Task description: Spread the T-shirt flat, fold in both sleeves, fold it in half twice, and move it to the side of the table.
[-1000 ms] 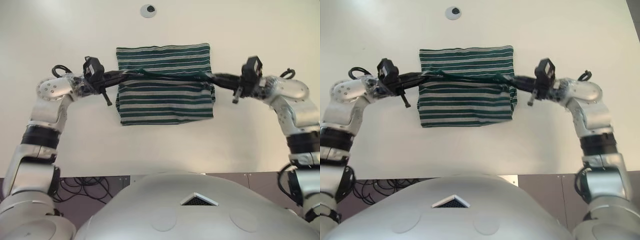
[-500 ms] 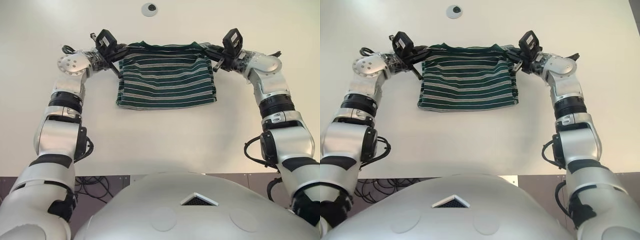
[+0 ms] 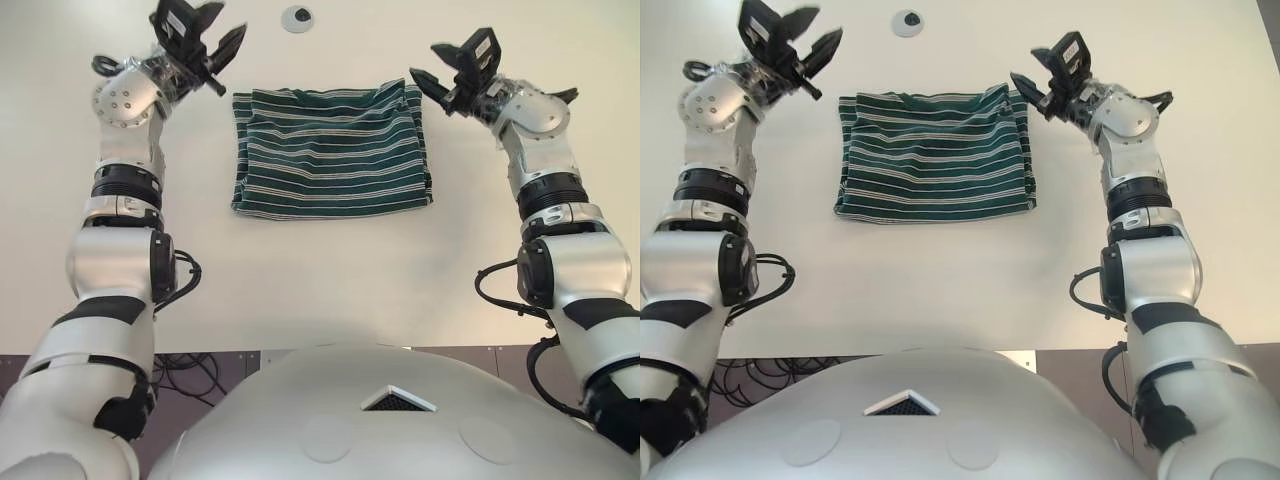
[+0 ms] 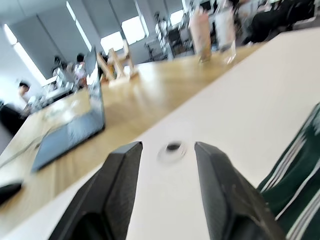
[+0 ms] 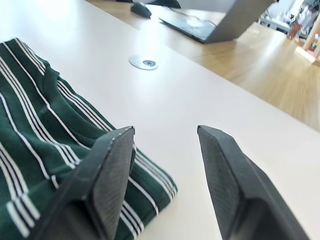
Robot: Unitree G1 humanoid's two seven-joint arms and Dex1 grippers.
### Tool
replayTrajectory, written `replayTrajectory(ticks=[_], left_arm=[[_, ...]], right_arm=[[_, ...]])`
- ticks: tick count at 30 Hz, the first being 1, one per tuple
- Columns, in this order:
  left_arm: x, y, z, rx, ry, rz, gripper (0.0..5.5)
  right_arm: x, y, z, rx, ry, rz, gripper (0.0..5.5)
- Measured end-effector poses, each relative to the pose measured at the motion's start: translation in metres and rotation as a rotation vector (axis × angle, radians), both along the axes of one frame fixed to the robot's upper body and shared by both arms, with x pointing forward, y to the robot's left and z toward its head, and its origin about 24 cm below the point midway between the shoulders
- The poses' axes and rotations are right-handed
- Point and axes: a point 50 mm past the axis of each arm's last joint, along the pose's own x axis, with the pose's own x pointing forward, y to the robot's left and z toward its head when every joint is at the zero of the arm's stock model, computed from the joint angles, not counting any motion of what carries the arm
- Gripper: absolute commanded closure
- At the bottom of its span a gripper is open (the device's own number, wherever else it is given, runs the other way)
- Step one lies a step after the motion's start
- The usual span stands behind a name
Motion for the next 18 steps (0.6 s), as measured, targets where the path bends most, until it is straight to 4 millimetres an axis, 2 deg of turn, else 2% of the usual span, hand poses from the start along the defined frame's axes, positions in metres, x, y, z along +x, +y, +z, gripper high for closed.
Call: replayTrajectory(ticks=[3, 6, 7, 9, 15, 18], left_arm=[[-0.034, -0.028, -0.013, -0.029, 0.02, -0.299, 3.61], [-0.076, -0.051, -0.031, 0.018, 0.119, -0.558, 3.61], [-0.091, -0.058, -0.035, 0.066, 0.151, -0.645, 3.61], [-0.109, -0.062, -0.05, 0.198, 0.211, -0.732, 3.61], [-0.125, -0.05, -0.072, 0.477, 0.301, -0.794, 3.61], [-0.118, -0.046, -0.071, 0.583, 0.213, -0.748, 3.61]], right_arm=[[-0.009, 0.008, 0.001, -0.043, -0.081, 0.101, 3.19], [-0.018, 0.016, -0.013, -0.164, -0.085, 0.18, 3.19], [-0.02, 0.02, -0.019, -0.24, -0.084, 0.204, 3.19], [-0.025, 0.021, -0.04, -0.404, -0.044, 0.22, 3.19], [-0.023, 0.008, -0.04, -0.572, -0.071, 0.23, 3.19], [-0.029, 0.002, -0.039, -0.608, -0.058, 0.313, 3.19]])
